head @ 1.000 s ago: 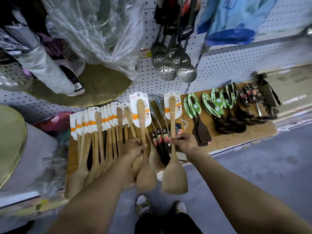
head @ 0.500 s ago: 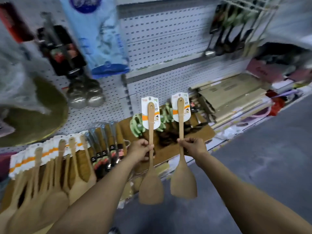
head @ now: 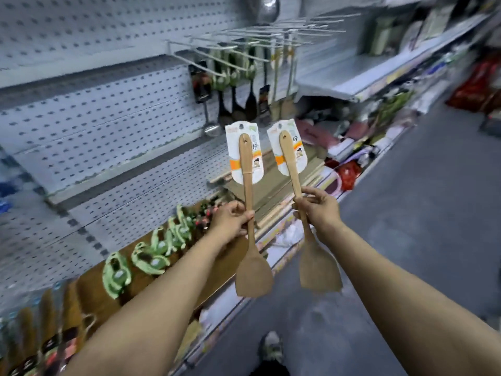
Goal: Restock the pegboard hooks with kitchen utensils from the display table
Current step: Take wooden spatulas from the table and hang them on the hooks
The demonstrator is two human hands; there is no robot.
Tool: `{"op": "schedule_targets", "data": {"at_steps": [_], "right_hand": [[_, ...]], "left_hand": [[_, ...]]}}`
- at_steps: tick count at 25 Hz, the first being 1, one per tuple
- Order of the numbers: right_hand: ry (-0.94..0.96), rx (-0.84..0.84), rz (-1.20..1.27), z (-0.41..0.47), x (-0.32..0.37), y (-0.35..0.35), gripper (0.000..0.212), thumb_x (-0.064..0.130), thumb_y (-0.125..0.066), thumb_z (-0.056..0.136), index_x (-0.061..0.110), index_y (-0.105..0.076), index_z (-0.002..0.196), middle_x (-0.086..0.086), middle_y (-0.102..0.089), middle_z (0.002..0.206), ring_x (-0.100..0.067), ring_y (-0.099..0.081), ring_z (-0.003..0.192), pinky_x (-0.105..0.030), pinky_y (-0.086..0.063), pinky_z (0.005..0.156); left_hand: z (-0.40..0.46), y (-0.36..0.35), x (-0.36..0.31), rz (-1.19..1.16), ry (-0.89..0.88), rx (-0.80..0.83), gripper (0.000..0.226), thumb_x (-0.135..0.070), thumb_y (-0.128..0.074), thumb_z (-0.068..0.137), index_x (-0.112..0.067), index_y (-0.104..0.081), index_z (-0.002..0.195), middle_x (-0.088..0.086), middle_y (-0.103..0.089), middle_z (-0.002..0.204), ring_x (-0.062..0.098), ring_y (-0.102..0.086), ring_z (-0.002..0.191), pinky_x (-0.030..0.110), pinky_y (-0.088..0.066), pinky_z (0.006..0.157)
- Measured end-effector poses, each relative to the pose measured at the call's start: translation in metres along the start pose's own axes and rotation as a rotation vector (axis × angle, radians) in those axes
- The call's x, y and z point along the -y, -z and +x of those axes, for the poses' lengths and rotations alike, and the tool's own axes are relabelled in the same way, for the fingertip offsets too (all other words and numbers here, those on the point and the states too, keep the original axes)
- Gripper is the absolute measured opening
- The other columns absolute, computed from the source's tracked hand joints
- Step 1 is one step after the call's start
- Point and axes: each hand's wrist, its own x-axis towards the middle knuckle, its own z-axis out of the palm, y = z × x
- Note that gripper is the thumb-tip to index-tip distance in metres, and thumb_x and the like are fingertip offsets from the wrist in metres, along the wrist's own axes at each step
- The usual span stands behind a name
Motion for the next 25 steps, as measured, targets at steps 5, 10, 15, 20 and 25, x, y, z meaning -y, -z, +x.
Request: {"op": "schedule_targets", "data": {"at_steps": [5, 10, 15, 20, 25], "right_hand": [[0.029, -0.125, 0.051, 0.126, 0.049, 0.074, 0.005, 0.006, -0.064, 0.094, 0.002, -0.061, 0.096, -0.012, -0.063, 0.074, -0.018, -0.064, 0.059, -0.028, -0.058, 0.055], [0.024, -0.125, 0.076, 0.262, 0.107, 0.12, 0.025, -0.007, -0.061, 0.091, 0.012, -0.062, 0.108, -0.01, -0.067, 0.075, -0.015, -0.067, 0.053, -0.024, -0.054, 0.049], [0.026, -0.095, 0.071, 0.377, 0.136, 0.151, 0.004, 0.015, -0.062, 0.096, 0.016, -0.066, 0.093, -0.008, -0.069, 0.075, -0.02, -0.064, 0.064, -0.034, -0.054, 0.062], [0.034, 0.019, 0.103, 0.492, 0.155, 0.171, 0.019, 0.026, -0.063, 0.096, 0.013, -0.064, 0.082, -0.008, -0.066, 0.07, -0.021, -0.063, 0.062, -0.037, -0.056, 0.065], [0.108, 0.239, 0.062, 0.592, 0.187, 0.189, 0.018, 0.024, -0.068, 0.093, 0.007, -0.065, 0.087, -0.014, -0.058, 0.07, -0.024, -0.056, 0.06, -0.028, -0.05, 0.051]], "left_hand": [[0.117, -0.1, -0.049, -0.016, -0.081, 0.062, 0.021, -0.011, -0.068, 0.088, -0.016, -0.052, 0.075, 0.01, -0.064, 0.075, 0.011, -0.062, 0.055, 0.02, -0.053, 0.044], [0.23, -0.184, -0.112, -0.112, -0.085, 0.105, 0.021, -0.01, -0.066, 0.09, -0.017, -0.051, 0.077, 0.005, -0.064, 0.074, 0.004, -0.063, 0.055, 0.021, -0.054, 0.049], [0.309, -0.244, -0.165, -0.088, -0.068, 0.08, 0.013, -0.013, -0.067, 0.089, -0.012, -0.056, 0.083, 0.015, -0.072, 0.087, 0.021, -0.069, 0.077, 0.043, -0.057, 0.076], [0.386, -0.3, -0.19, -0.062, -0.056, -0.027, 0.011, -0.013, -0.068, 0.089, -0.01, -0.058, 0.084, 0.017, -0.072, 0.089, 0.026, -0.07, 0.083, 0.046, -0.06, 0.078], [0.447, -0.354, -0.221, -0.092, -0.037, -0.175, 0.011, -0.012, -0.067, 0.089, -0.009, -0.058, 0.084, 0.012, -0.068, 0.083, 0.024, -0.068, 0.084, 0.045, -0.059, 0.082]]}}
